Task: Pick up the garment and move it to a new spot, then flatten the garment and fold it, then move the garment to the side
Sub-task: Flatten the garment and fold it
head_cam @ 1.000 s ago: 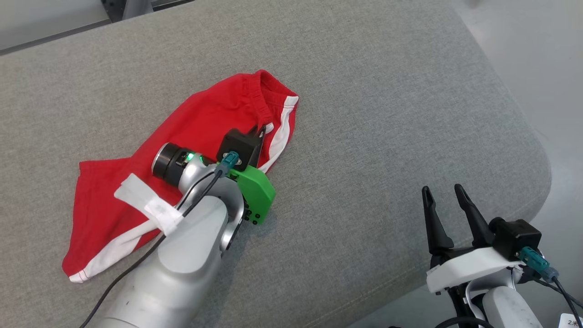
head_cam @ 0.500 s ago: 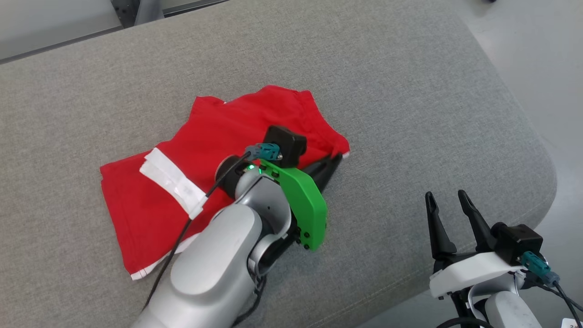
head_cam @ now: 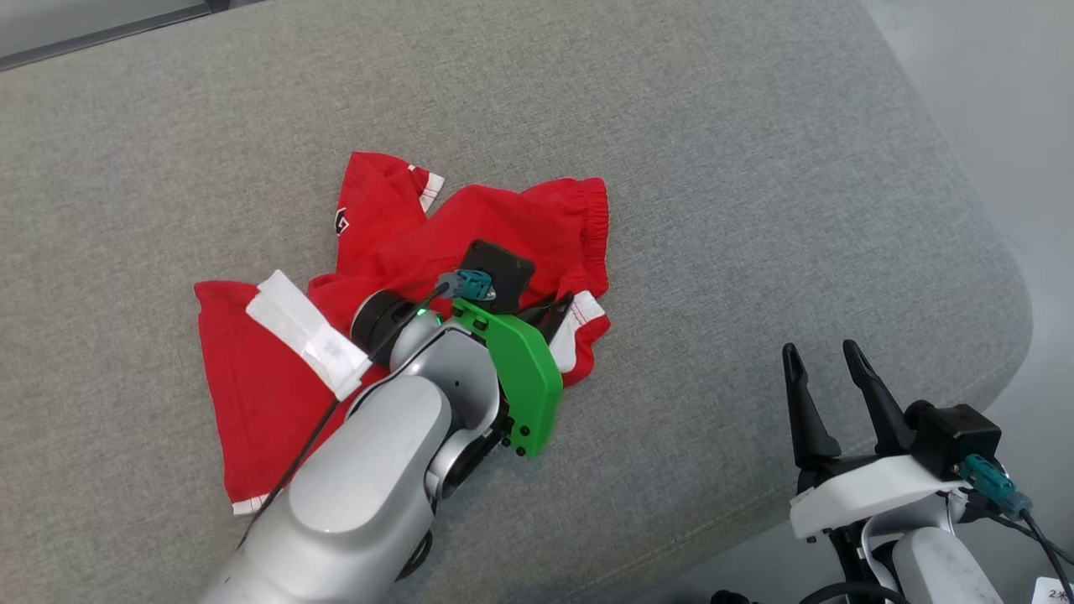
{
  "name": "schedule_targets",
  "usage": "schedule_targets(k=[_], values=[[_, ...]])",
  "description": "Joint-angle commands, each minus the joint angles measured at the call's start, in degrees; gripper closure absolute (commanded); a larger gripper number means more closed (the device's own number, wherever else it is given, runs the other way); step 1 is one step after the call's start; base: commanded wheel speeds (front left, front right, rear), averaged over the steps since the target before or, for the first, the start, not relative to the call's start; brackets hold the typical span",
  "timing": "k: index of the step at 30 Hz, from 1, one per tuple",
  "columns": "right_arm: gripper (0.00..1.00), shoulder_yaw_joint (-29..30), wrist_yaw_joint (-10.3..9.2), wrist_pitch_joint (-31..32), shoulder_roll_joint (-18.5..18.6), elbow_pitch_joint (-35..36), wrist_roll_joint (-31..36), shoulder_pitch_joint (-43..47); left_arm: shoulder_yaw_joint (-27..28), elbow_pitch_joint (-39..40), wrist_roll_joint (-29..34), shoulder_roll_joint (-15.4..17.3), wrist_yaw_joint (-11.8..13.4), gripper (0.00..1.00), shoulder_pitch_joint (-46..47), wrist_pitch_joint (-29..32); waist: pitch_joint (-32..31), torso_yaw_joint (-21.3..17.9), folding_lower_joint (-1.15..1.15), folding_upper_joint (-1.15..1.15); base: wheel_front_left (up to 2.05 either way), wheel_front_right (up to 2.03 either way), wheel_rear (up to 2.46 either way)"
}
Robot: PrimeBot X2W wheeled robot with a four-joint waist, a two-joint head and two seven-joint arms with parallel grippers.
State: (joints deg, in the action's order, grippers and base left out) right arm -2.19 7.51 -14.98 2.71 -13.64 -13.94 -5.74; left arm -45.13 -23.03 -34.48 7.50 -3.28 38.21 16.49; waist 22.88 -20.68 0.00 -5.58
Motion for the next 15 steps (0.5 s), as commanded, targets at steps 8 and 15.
schedule_targets(k=[8, 15], values=[[0.00, 0.3, -0.04, -0.1, 0.1, -0.2, -0.4, -0.9, -3.0, -7.8, 0.7, -3.5, -2.2, 0.67, 2.5, -6.6, 1.0, 0.3, 0.00, 0.00, 0.00, 0.00, 0.00], [0.00, 0.7, -0.04, -0.1, 0.1, -0.3, 0.4, -0.3, -6.0, -11.3, 1.3, -4.4, -1.6, 0.00, 2.3, -13.6, -0.4, 1.7, 0.00, 0.00, 0.00, 0.00, 0.00]])
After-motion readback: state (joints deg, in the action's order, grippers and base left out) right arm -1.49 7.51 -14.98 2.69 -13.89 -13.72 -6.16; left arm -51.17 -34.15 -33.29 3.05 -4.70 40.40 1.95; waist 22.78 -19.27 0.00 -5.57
